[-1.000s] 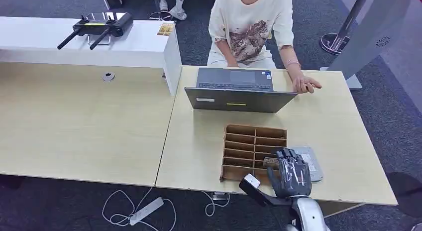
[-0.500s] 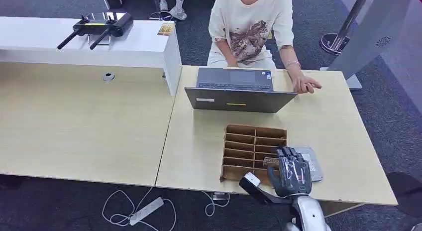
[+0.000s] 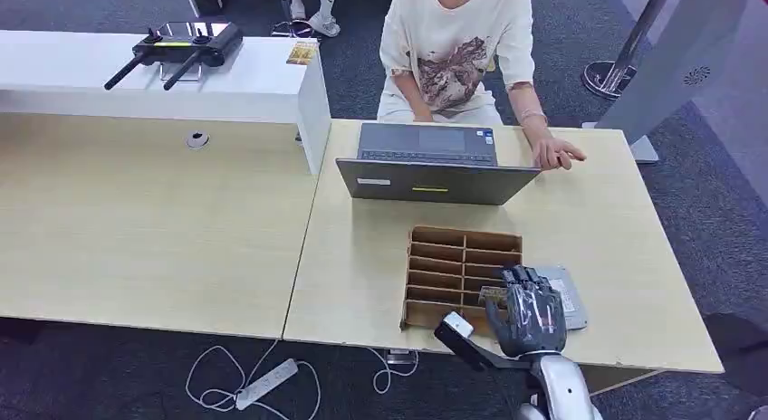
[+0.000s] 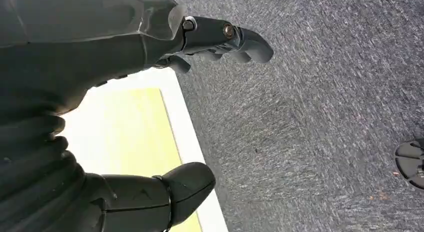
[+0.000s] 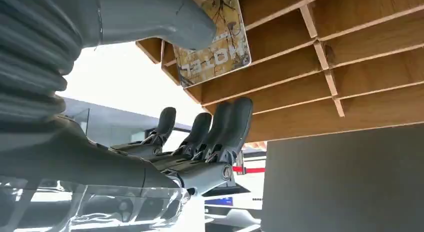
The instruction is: Pass the card to the sensor for recognition and then transmit it.
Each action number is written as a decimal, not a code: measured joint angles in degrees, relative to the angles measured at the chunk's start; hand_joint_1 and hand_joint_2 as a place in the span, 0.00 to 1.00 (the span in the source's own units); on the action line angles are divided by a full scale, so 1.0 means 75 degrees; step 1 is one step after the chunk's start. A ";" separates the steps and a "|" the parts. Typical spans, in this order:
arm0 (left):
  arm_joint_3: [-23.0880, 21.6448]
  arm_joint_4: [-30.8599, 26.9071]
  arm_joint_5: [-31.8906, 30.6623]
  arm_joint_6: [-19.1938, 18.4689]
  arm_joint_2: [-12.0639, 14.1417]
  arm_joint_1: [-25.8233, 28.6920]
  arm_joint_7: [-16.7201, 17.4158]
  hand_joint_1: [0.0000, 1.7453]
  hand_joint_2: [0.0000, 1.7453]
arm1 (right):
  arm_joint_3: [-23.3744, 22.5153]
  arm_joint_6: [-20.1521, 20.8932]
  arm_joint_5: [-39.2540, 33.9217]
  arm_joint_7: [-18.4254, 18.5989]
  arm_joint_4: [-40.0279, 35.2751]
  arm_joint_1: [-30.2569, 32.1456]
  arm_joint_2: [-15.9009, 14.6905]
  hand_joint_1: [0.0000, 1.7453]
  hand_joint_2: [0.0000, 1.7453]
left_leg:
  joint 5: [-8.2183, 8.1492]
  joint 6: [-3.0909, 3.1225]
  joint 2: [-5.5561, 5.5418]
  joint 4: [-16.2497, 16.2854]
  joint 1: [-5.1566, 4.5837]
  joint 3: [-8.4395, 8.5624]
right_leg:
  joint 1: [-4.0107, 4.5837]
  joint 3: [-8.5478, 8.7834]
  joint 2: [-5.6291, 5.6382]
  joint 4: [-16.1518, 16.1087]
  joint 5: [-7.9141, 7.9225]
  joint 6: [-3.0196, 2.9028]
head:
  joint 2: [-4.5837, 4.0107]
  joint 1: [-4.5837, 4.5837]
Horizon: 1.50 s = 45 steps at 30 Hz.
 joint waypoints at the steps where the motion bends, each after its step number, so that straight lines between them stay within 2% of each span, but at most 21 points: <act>1: 0.0000 0.0000 0.0000 0.0000 0.0000 0.0000 0.0003 0.00 1.00 | 0.0006 0.0000 0.0000 0.0009 0.0006 -0.0001 0.0000 0.44 1.00 | 0.0000 0.0000 0.0000 0.0000 0.0000 0.0000 | 0.0000 0.0000 0.0000 0.0000 0.0000 0.0000 | 0.0000 0.0000; 12: 0.0000 0.0000 -0.0020 0.0000 0.0000 -0.0001 0.0061 0.00 1.00 | 0.0035 0.0026 -0.0029 0.0084 0.0058 -0.0006 0.0000 0.44 1.00 | 0.0000 0.0000 0.0000 0.0000 0.0000 0.0000 | 0.0000 0.0000 0.0000 0.0000 0.0000 0.0000 | 0.0000 0.0000; 16: 0.0000 0.0000 -0.0020 0.0003 0.0000 0.0000 0.0061 0.00 1.00 | 0.0035 0.0029 -0.0026 0.0085 0.0079 -0.0002 0.0000 0.52 1.00 | 0.0000 0.0000 0.0000 0.0000 0.0000 0.0000 | 0.0000 0.0000 0.0000 0.0000 0.0000 0.0000 | 0.0000 0.0000; 28: 0.0000 0.0000 -0.0041 0.0017 0.0000 0.0000 0.0070 0.00 1.00 | 0.0035 0.0108 -0.0020 0.0172 0.0082 0.0002 0.0000 0.64 1.00 | 0.0000 0.0000 0.0000 0.0000 0.0000 0.0001 | 0.0000 0.0000 0.0000 0.0000 0.0000 0.0000 | 0.0000 0.0000; 35: 0.0000 0.0000 -0.0070 0.0017 0.0000 0.0000 0.0070 0.00 1.00 | 0.0035 0.0105 -0.0017 0.0198 0.0038 0.0026 0.0000 0.76 1.00 | 0.0000 0.0000 0.0001 0.0000 0.0000 0.0001 | 0.0000 0.0000 0.0000 -0.0001 0.0000 0.0000 | 0.0000 0.0000; 38: 0.0000 0.0000 -0.0090 0.0020 -0.0003 0.0000 0.0067 0.00 1.00 | 0.0035 0.0105 -0.0006 0.0198 0.0000 0.0047 0.0000 0.76 1.00 | 0.0000 0.0000 0.0001 0.0000 0.0000 0.0002 | 0.0000 0.0000 0.0001 -0.0001 0.0000 0.0000 | 0.0000 0.0000; 39: 0.0000 0.0000 -0.0093 0.0020 0.0000 0.0000 0.0067 0.00 1.00 | 0.0032 0.0105 -0.0006 0.0198 -0.0012 0.0049 0.0000 0.73 1.00 | 0.0000 0.0000 0.0001 0.0000 0.0000 0.0002 | 0.0000 0.0000 0.0001 -0.0001 0.0000 0.0000 | 0.0000 0.0000; 45: 0.0000 0.0000 -0.0102 0.0020 0.0000 0.0001 0.0067 0.00 1.00 | 0.0035 0.0105 -0.0003 0.0198 -0.0070 0.0077 0.0000 0.75 1.00 | 0.0000 0.0000 0.0002 0.0000 0.0000 0.0006 | 0.0000 0.0003 0.0001 -0.0001 0.0001 0.0000 | 0.0000 0.0000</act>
